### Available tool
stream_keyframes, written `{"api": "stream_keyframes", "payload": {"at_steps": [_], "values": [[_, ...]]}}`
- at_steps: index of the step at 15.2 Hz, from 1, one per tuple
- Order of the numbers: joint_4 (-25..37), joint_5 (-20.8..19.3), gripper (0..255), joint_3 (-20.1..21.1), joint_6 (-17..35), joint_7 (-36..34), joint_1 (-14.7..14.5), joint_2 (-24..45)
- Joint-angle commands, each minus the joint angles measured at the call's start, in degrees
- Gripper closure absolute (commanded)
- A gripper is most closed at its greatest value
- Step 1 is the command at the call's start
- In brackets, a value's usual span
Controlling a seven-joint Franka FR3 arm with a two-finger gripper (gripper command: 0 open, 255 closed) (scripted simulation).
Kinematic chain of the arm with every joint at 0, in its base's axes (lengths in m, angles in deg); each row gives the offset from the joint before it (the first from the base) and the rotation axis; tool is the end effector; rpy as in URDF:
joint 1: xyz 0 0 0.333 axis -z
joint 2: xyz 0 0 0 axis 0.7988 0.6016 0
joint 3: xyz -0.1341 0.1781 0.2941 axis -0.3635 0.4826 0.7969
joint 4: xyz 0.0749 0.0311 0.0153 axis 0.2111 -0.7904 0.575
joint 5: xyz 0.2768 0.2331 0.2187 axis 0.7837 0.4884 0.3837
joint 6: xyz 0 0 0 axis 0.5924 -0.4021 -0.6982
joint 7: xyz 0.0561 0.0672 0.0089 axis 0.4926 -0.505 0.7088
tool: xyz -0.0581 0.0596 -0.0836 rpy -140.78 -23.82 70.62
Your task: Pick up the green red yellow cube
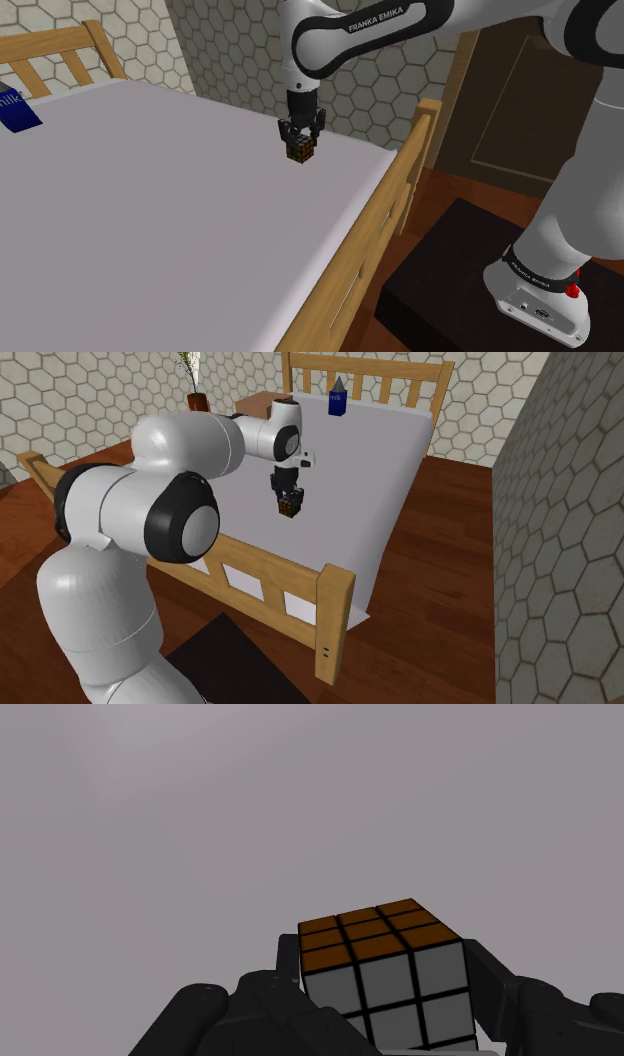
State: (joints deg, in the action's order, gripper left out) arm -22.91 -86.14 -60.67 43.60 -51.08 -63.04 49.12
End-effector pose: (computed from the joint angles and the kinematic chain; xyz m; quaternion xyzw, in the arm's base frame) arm 0.6178 0.2352 0.4963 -0.9989 0.0318 0.0164 0.0287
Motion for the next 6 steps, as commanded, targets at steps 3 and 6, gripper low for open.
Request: {"api": "stream_keyframes", "payload": {"at_steps": [3, 6], "values": [[2.5, 0.1, 255, 0.1, -3.0, -0.2, 0.0, -0.4], [3.3, 0.1, 255, 0.1, -3.8, -0.2, 0.0, -0.5]]}}
